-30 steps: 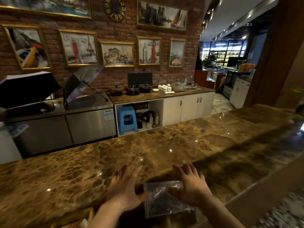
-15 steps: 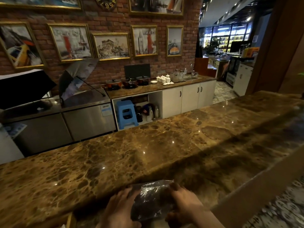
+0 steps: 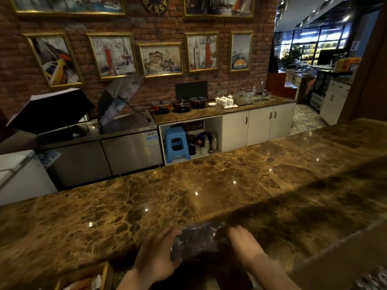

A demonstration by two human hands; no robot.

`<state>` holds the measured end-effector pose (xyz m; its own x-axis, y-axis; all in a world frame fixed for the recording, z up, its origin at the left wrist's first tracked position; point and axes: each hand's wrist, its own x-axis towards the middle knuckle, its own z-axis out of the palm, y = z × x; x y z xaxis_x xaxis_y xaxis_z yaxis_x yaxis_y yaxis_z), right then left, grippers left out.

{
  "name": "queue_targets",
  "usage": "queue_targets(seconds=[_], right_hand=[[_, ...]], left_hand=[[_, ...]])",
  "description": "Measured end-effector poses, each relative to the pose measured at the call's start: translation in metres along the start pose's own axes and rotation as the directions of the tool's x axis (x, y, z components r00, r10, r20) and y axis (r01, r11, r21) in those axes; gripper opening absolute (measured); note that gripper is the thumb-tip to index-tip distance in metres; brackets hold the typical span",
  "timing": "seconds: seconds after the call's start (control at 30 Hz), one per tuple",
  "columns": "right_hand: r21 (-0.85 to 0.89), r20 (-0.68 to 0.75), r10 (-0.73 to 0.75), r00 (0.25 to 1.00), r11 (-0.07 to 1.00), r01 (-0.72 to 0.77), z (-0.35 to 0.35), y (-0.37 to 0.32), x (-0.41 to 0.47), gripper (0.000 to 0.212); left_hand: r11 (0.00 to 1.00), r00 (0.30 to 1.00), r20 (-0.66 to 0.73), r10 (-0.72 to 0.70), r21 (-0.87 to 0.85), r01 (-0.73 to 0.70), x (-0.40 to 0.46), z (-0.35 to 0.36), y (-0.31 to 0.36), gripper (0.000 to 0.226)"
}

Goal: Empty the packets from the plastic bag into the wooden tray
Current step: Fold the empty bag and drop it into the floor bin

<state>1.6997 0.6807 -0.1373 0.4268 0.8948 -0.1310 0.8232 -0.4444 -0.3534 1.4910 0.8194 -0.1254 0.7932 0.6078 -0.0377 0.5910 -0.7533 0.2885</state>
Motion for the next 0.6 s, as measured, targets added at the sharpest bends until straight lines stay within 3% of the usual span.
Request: queue_targets(seconds=[0.33, 0.6], right_hand=[[-0.032, -0.245, -0.187, 0.951, 0.982, 0.185, -0.081, -0.071, 0.001, 0.023], [-0.113, -0.443, -0.275, 0.853, 0.961, 0.252, -0.159, -0.136, -0.006, 0.022]], left_hand=[[0.998, 0.993, -0.101, -0.068, 0.004, 0.069, -0.003, -0.099, -0.013, 0.065], [0.997, 0.953, -0.304, -0.006, 0.067, 0.028, -0.012, -0.206, -0.011, 0.061]])
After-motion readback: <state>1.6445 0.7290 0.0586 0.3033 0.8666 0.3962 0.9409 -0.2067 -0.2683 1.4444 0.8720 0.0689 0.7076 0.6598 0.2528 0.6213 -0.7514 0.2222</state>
